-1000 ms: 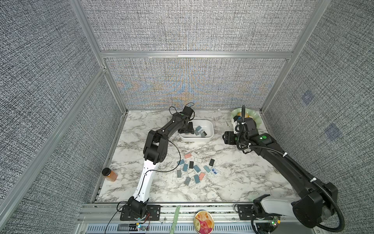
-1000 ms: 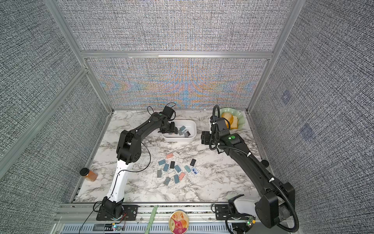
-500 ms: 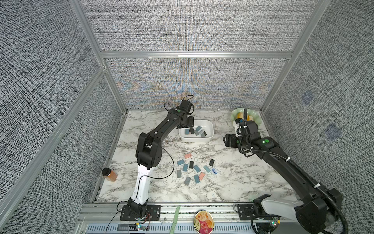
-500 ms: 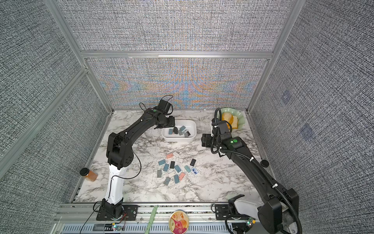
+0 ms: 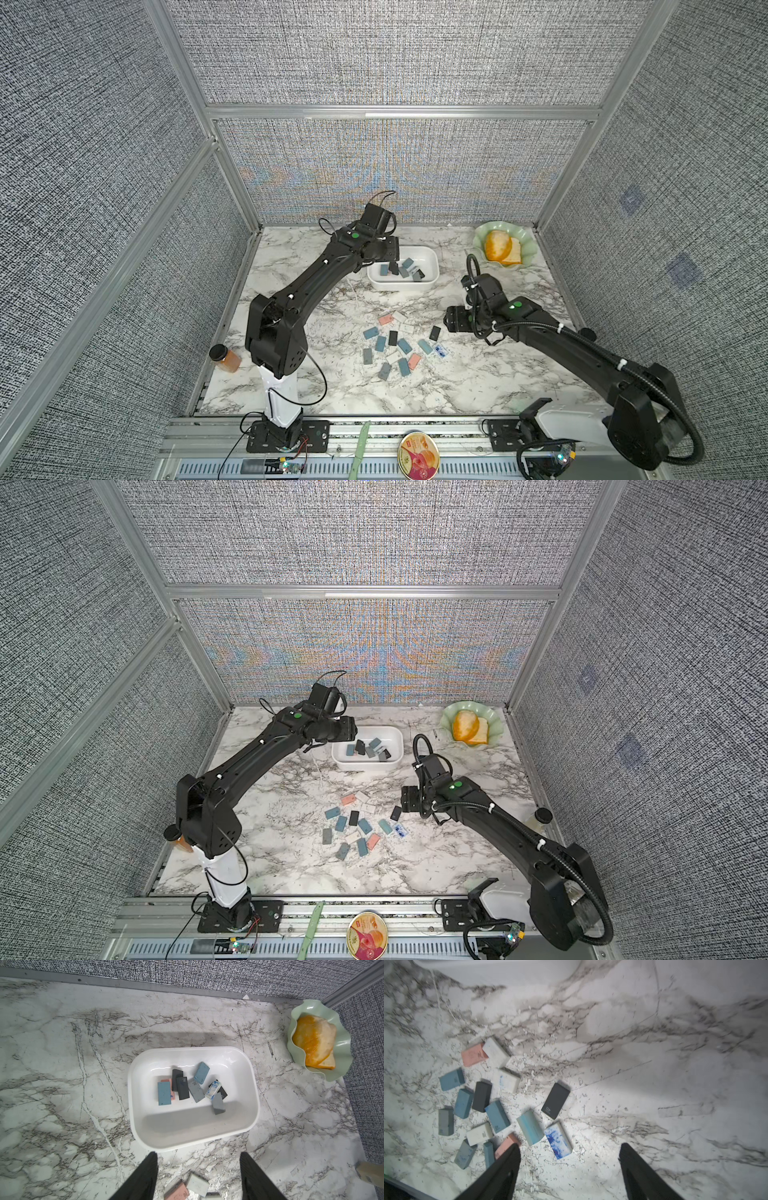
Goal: Put the eraser in the storage box
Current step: Pick up the eraser from the center of the board.
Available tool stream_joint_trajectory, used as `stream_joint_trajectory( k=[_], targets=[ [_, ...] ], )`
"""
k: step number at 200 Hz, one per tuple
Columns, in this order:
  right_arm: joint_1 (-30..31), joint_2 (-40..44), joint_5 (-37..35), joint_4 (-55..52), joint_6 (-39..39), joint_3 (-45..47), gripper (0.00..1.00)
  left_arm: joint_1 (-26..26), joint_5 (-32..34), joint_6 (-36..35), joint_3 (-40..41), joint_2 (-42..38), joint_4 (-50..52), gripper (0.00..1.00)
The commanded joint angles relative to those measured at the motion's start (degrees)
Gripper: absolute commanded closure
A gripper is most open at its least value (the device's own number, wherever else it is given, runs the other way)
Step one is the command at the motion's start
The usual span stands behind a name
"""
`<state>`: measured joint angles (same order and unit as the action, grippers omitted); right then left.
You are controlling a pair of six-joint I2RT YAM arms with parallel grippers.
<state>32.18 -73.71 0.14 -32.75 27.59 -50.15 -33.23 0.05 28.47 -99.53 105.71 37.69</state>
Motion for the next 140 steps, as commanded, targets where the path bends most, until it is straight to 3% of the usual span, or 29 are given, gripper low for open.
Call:
stream_joint_trajectory(
  k=[1, 50, 140],
  targets=[
    [2.6, -1.5, -2.6, 3.4, 5.9, 1.5, 0.22, -0.3, 0.2, -0.9, 3.2, -2.9, -2.9, 0.35],
    [8.1, -7.5, -6.2, 7.8, 11.1, 1.9, 0.22, -0.5, 0.1, -0.3, 12.2, -10.3, -6.2, 0.35],
    [9.0, -14.5, -7.3, 11.4, 14.9, 0.9, 0.22, -0.8, -0.1, 0.9, 23.5, -19.2, -10.1, 0.34]
  ],
)
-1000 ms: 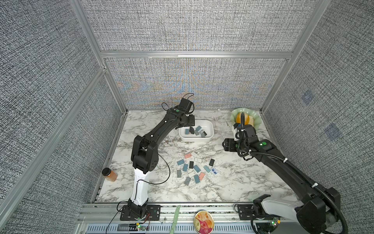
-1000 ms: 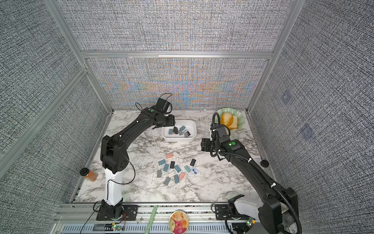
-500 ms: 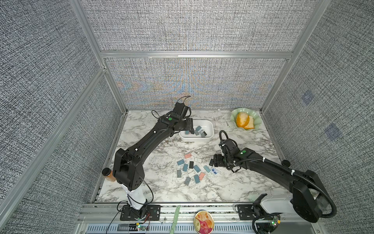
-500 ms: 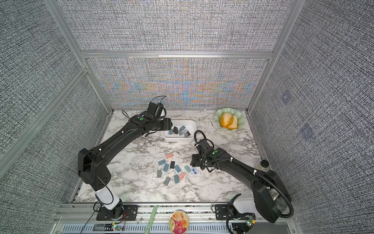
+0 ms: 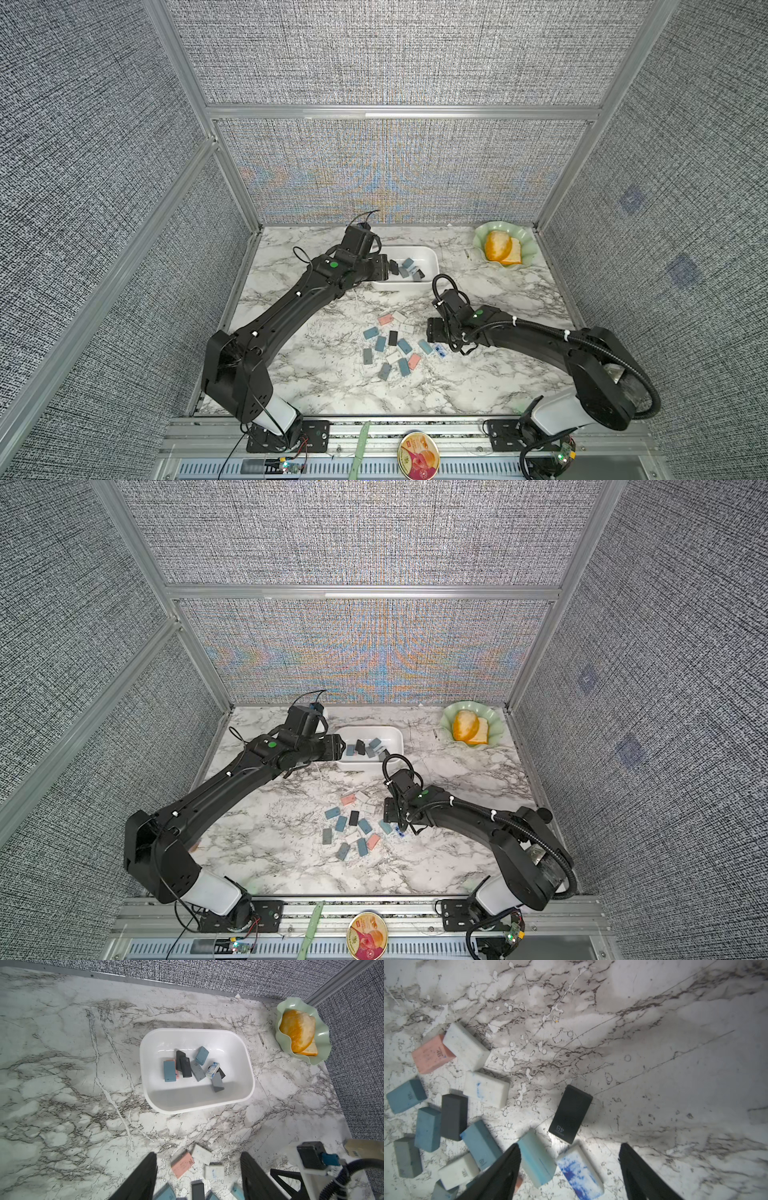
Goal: Put the eraser in the storage box
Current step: Pick up the eraser from the center of the board.
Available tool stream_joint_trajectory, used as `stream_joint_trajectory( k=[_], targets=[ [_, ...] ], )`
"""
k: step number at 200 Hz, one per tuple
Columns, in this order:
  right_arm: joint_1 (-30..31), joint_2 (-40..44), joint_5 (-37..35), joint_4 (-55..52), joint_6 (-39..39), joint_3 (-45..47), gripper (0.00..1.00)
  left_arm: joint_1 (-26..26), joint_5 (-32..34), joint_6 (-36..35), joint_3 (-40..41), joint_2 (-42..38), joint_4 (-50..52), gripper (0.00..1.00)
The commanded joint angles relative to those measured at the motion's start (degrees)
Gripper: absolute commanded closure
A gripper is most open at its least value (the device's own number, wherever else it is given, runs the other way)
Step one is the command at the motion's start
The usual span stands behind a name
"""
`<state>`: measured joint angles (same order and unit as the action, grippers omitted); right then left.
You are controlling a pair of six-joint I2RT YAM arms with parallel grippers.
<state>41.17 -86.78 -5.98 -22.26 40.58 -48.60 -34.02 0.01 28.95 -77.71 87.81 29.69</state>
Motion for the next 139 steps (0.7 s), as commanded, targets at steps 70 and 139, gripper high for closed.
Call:
stream_joint_trajectory(
  k=[70, 139],
  targets=[
    [0.1, -5.7, -3.1, 0.2, 2.8, -3.1, 0.29, 0.0, 1.2, 0.4, 4.2, -3.5, -2.1, 0.34],
    [0.1, -7.9, -4.0, 0.3, 3.7, -3.7, 0.33, 0.0, 2.5, 0.2, 4.4, -3.7, -1.5, 0.34]
  ],
)
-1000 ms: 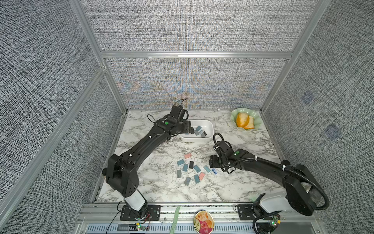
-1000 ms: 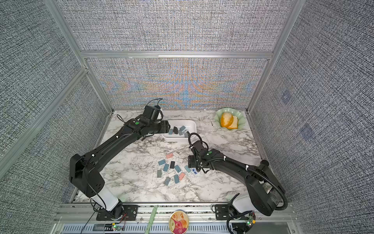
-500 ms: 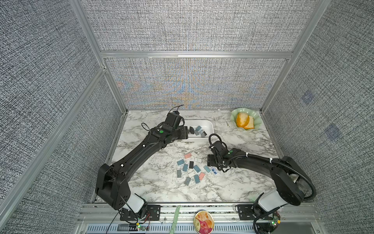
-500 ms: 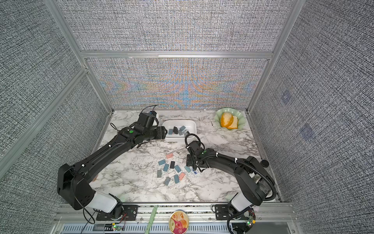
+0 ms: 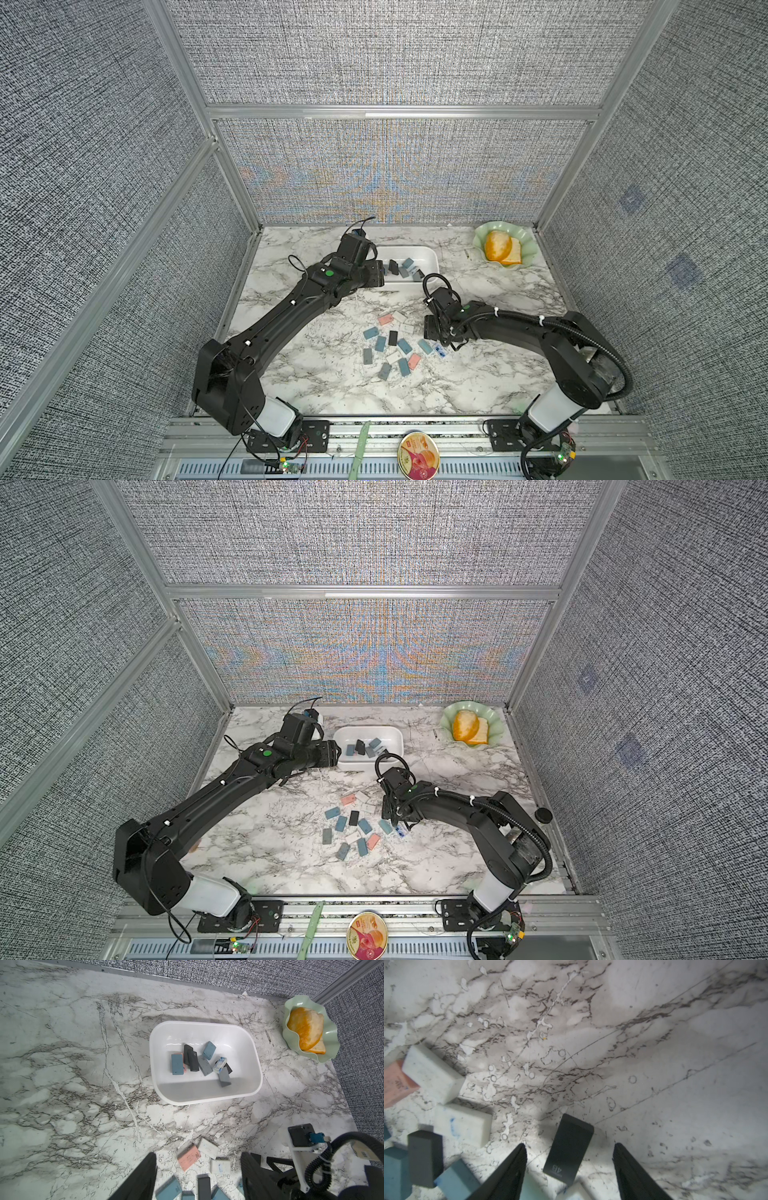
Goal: Put the eraser in the storage box
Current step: Pick up the eraser from the center of the board.
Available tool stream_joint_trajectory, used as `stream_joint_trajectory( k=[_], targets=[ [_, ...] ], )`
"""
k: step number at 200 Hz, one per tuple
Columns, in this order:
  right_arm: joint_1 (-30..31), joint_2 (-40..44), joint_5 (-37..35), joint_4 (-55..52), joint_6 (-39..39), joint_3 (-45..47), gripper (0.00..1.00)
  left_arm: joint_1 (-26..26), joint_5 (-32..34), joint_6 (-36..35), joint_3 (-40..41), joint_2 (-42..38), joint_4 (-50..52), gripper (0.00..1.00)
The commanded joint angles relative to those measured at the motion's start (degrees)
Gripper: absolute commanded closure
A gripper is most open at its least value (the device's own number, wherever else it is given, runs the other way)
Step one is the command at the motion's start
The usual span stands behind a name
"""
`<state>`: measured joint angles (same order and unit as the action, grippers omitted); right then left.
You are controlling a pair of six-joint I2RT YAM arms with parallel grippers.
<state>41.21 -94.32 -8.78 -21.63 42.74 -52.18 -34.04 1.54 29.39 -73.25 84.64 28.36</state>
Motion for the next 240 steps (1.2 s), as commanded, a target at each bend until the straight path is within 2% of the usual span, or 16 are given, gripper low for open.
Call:
stream_joint_trajectory(
  k=[1, 105, 149, 213, 240],
  targets=[
    [0.0, -0.4, -1.2, -0.3, 1.6, -0.2, 0.33, 0.0, 1.0, -0.3, 0.0, -0.5, -0.1, 0.34],
    [1.3, -2.8, -1.4, -0.8, 2.6, -0.4, 0.44, 0.0, 1.2, -0.9, 0.7, -0.5, -0.4, 0.34],
    [2.3, -3.8, -1.5, -1.8, 2.2, -3.3, 0.5, 0.0, 1.2, -0.7, 1.1, -0.9, -0.4, 0.34],
    [2.6, -4.4, -2.3, -3.0, 2.2, -3.3, 0.52, 0.0, 1.7, -0.5, 2.0, -1.7, -0.5, 0.34],
    [2.6, -4.6, -2.8, -3.8, 1.6, -3.4, 0.58, 0.0, 2.0, -0.3, 2.4, -1.9, -0.5, 0.34]
  ],
)
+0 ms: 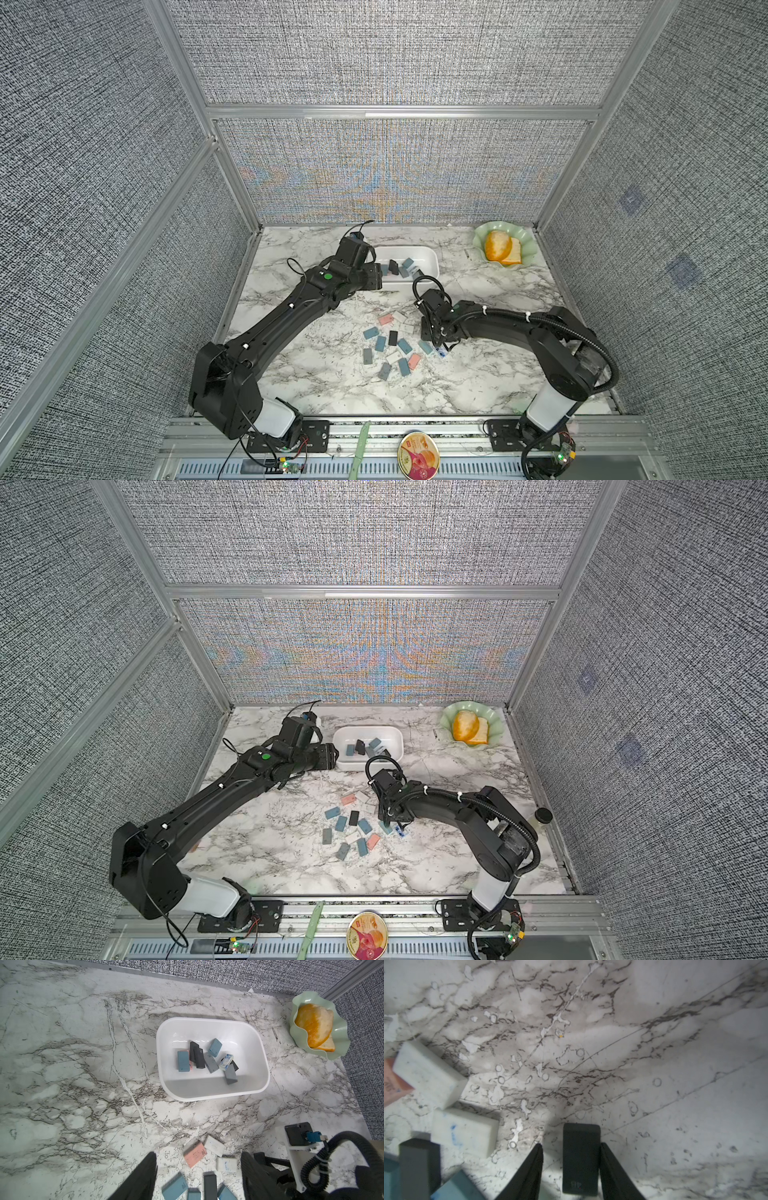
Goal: Put the eraser in the storage box
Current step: Pick up the eraser from the center of the board.
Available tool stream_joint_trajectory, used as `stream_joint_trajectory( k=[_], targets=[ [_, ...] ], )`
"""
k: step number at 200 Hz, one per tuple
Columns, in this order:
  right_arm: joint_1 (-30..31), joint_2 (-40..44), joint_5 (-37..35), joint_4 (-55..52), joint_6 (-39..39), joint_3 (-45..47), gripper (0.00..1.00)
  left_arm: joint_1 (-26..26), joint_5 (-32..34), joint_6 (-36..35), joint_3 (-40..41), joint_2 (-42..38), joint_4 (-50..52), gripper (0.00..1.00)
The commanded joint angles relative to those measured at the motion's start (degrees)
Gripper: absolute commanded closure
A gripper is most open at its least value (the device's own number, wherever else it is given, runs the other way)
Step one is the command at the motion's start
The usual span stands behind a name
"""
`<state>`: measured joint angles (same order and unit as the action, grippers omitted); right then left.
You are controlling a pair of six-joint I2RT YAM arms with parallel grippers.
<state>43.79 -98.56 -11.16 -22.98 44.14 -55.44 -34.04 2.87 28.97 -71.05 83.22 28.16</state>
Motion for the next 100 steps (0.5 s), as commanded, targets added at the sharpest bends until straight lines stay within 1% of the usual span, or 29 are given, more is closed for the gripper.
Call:
stream_joint_trajectory(
  k=[1, 43, 100],
  targets=[
    [0.0, -0.3, -0.4, -2.4, 0.2, -0.1, 0.59, 0.0, 0.6, 0.1, 0.2, -0.5, -0.3, 0.34],
    [0.0, -0.4, -0.8, -3.1, -0.1, -0.3, 0.68, 0.0, 0.6, 0.3, 0.3, -0.6, -0.4, 0.34],
    [0.0, 0.3, -1.7, -4.1, -0.7, -0.8, 0.71, 0.1, 0.8, 0.3, 0.4, -0.4, -0.3, 0.34]
  ],
)
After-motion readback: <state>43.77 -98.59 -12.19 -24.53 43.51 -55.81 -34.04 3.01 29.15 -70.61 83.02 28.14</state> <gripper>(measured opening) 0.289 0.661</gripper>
